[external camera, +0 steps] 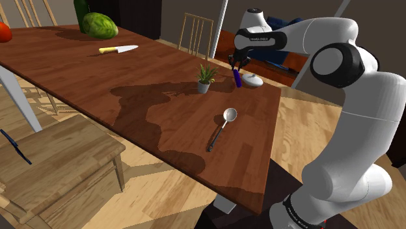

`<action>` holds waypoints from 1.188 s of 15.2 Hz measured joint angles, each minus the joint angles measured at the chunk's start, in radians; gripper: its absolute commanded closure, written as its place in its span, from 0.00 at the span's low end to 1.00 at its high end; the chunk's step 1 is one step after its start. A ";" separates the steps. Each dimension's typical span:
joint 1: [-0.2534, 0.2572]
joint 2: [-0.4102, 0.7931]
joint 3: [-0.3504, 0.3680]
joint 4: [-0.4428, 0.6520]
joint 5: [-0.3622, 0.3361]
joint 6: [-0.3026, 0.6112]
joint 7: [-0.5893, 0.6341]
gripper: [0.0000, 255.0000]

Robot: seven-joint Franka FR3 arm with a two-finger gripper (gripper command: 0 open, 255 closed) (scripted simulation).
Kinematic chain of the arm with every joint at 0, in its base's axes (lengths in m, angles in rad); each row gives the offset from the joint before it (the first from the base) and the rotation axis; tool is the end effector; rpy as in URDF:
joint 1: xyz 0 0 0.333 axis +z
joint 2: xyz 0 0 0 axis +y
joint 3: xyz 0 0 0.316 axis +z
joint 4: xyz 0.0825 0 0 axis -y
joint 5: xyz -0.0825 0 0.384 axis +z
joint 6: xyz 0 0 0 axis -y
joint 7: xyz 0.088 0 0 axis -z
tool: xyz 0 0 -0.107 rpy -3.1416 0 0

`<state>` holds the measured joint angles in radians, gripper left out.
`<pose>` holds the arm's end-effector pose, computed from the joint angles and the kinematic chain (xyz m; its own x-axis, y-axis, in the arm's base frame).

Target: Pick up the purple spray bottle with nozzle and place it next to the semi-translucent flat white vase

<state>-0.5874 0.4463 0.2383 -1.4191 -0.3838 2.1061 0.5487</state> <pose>0.6522 -0.2890 0.4756 0.6830 -0.6490 0.3351 -0.7114 -0.6951 0.1036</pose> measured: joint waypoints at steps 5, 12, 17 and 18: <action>0.000 0.000 0.000 0.000 0.000 0.001 0.000 0.00; 0.007 -0.032 0.008 0.017 0.010 -0.049 -0.003 0.00; 0.008 -0.057 0.013 0.031 0.019 -0.087 -0.012 0.00; 0.008 -0.057 0.013 0.031 0.019 -0.087 -0.011 0.00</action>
<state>-0.5793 0.3890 0.2510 -1.3881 -0.3650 2.0186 0.5372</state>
